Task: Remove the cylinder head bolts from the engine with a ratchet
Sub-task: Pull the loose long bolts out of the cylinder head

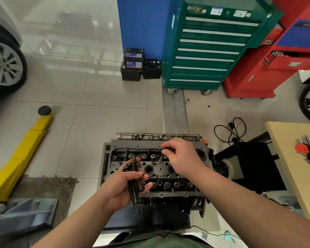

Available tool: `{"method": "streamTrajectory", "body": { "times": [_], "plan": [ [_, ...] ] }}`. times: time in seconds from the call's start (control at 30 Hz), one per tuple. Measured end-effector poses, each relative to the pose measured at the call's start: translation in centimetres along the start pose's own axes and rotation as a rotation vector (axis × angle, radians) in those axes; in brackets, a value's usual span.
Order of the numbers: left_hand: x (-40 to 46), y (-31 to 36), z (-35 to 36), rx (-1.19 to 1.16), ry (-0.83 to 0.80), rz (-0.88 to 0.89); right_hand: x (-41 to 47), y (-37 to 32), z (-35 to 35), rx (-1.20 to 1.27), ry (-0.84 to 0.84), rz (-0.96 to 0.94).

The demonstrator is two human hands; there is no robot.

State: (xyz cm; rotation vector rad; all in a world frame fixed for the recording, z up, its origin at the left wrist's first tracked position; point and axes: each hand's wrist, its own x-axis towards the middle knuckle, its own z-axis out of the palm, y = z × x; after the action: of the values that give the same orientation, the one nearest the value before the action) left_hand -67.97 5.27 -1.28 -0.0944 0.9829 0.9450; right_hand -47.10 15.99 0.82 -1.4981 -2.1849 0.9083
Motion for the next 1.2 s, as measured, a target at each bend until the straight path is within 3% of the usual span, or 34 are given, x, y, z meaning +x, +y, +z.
{"method": "streamTrajectory", "body": {
  "times": [0.23, 0.47, 0.7, 0.8, 0.87, 0.97, 1.1, 1.2],
  "plan": [
    [0.5, 0.2, -0.7, -0.029, -0.04, 0.014, -0.1, 0.0, 0.4, -0.032, -0.007, -0.112],
    [0.2, 0.2, -0.7, 0.008, -0.039, 0.057, -0.1, 0.7, 1.8, -0.013, 0.055, -0.03],
    [-0.5, -0.2, -0.9, 0.105, -0.063, 0.024, -0.7, 0.6, 3.6, -0.385, -0.078, 0.096],
    [-1.0, -0.1, -1.2, 0.17, -0.104, 0.005, -0.9, -1.2, 3.9, -0.077, -0.146, 0.128],
    [-1.1, -0.2, -1.6, 0.18, -0.139, -0.004, -1.1, -2.7, 4.0, 0.247, -0.279, 0.278],
    [-1.1, -0.3, -1.8, 0.193, -0.184, -0.011, -1.6, -4.0, 4.2, 0.523, -0.405, 0.47],
    [-1.0, -0.4, -2.1, 0.085, -0.159, -0.043, -1.3, -4.6, 3.7, 0.902, -0.227, 0.54],
    [-0.8, -0.2, -2.7, -0.034, -0.015, -0.014, -0.1, -5.0, 2.9, 0.968, -0.148, 0.618]
  ]
}}
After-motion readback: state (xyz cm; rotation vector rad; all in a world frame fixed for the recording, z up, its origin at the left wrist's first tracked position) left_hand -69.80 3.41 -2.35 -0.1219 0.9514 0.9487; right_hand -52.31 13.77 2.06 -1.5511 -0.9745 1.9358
